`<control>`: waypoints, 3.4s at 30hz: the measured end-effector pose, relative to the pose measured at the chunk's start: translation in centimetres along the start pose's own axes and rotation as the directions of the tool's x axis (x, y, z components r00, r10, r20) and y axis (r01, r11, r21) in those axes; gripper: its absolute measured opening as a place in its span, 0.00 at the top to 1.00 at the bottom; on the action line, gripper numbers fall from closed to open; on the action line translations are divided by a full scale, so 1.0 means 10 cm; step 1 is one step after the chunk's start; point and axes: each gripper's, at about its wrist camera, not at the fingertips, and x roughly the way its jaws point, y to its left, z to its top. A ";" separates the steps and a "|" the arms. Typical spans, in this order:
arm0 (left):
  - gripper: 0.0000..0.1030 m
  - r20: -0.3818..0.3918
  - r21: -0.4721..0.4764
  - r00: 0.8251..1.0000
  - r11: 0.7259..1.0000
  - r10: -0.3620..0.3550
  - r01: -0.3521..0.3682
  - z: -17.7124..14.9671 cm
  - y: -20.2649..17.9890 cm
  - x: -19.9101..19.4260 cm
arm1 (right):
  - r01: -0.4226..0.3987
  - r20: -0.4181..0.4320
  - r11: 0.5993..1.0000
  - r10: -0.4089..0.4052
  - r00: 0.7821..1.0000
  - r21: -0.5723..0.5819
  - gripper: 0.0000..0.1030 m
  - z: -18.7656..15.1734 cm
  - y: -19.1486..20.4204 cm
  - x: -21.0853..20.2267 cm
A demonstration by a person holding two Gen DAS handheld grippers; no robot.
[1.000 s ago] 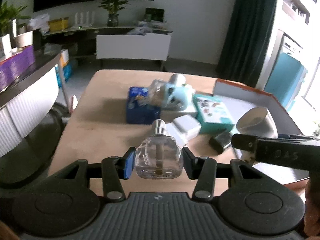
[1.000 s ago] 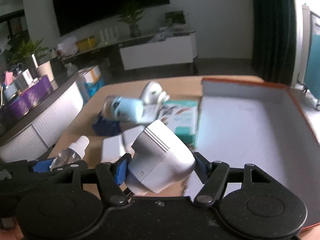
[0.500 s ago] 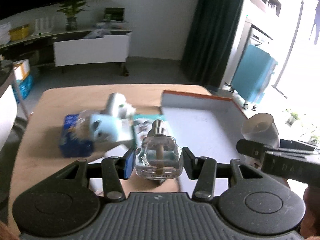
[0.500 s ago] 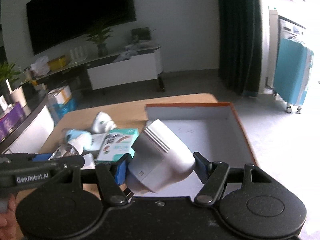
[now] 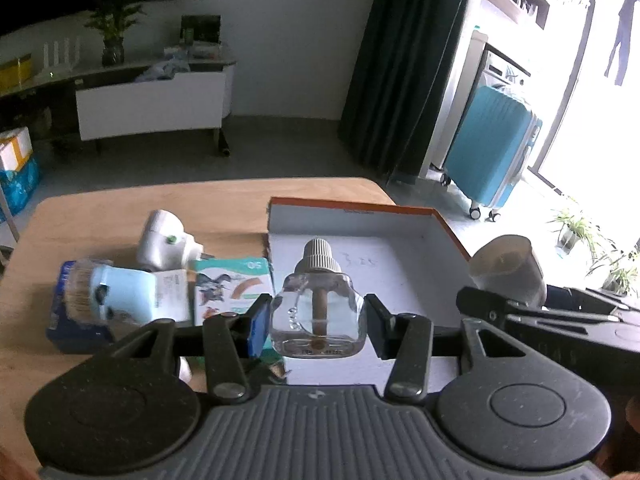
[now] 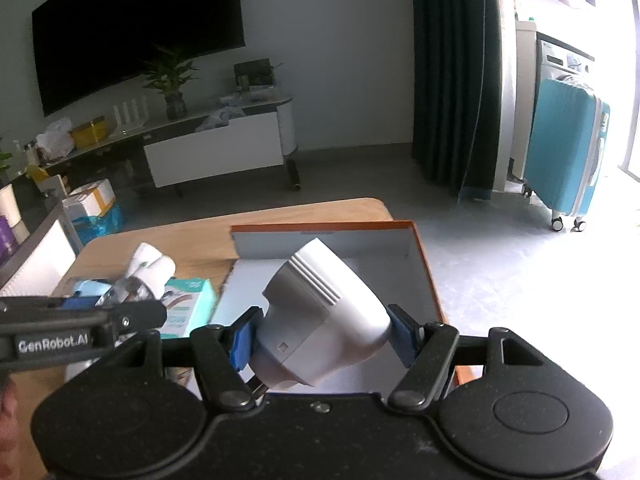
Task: Organize rigid objects
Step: 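Carry both items to the foam tray and release them inside, then withdraw both grippers from the tray back toward the table items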
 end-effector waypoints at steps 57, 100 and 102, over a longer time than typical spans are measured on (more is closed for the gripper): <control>0.01 -0.115 0.012 0.993 1.000 0.025 -0.024 0.28 -0.28 0.31 | 0.047 0.047 0.998 -0.050 0.998 0.049 0.15 0.14 -0.26 -0.09; 0.00 -0.093 -0.126 0.969 0.963 0.228 -0.238 -0.30 0.74 -0.68 | -0.155 -0.020 0.983 0.154 0.988 -0.094 0.11 -0.18 0.95 -0.29; 0.00 -0.095 -0.134 0.969 0.961 0.229 -0.241 -0.34 0.79 -0.70 | -0.166 -0.027 0.981 0.164 0.986 -0.102 0.11 -0.20 1.00 -0.28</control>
